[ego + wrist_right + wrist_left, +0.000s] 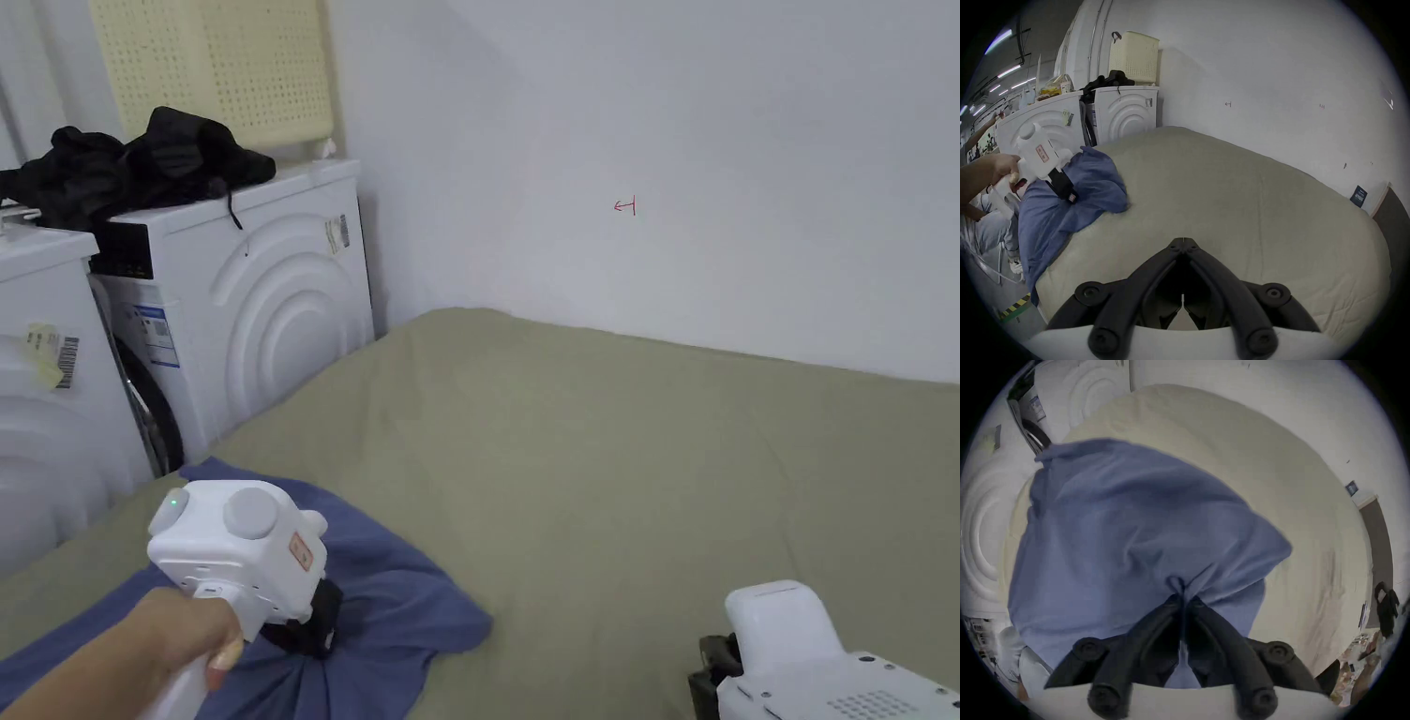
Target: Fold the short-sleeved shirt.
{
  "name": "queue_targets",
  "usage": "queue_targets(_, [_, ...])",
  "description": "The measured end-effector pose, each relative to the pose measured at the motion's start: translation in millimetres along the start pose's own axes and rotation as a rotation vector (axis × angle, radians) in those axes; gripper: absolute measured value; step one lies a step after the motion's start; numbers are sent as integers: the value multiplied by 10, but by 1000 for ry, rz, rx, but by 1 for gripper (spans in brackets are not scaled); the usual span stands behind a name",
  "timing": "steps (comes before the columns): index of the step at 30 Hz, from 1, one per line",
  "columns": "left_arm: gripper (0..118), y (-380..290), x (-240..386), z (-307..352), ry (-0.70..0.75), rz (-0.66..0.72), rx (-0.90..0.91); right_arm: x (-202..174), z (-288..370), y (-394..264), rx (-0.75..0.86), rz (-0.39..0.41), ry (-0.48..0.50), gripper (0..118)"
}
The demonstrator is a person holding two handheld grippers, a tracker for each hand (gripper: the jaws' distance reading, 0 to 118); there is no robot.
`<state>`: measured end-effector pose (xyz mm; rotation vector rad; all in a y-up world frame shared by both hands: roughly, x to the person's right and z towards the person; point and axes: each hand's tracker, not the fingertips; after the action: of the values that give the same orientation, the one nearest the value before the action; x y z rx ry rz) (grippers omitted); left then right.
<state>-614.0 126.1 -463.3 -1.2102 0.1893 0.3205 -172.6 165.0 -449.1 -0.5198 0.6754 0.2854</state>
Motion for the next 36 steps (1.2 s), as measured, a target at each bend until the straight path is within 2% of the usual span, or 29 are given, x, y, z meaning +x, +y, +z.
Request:
queue_targets(2, [5, -131, 204, 266, 77, -54, 90, 64, 52, -33, -9, -13, -13, 0])
queue_targets(4, [5, -179, 304, 455, 63, -69, 126, 143, 122, -73, -17, -24, -10, 0])
queue_targets(8, [5, -501, 983, 1051, 73, -102, 261, 415, 330, -125, -13, -58, -74, 0])
queue_targets(9, [5, -325, 939, 1113, 22, -79, 212, 496, 386, -129, -17, -74, -86, 0])
queue_targets(13, [5, -144, 1509, 1391, -91, -167, 270, 886, 703, -180, -15, -118, -150, 0])
queue_targets(15, [5, -89, 1950, 1513, -153, -214, 302, 1122, 910, -255, -14, -122, -207, 0])
queue_targets(19, [5, -27, 2992, 1602, -233, -363, 293, 1666, 1430, -469, -23, -177, -317, 0])
queue_targets(21, [5, -44, 3516, 1576, -307, -419, 276, 1936, 1698, -581, -30, -187, -382, 0])
queue_targets(25, [5, -248, 4725, 1496, -436, -614, 225, 2474, 2285, -869, -57, -210, -533, 0])
queue_targets(29, [5, -498, 5793, 1225, -581, -749, 142, 2935, 2810, -1188, -95, -293, -662, 0])
queue_targets(32, [5, -814, 6409, 951, -661, -823, 59, 3164, 3081, -1419, -123, -337, -724, 0])
queue_targets(36, [5, -1256, 6799, 410, -657, -835, -75, 3260, 3253, -1634, -161, -357, -756, 0])
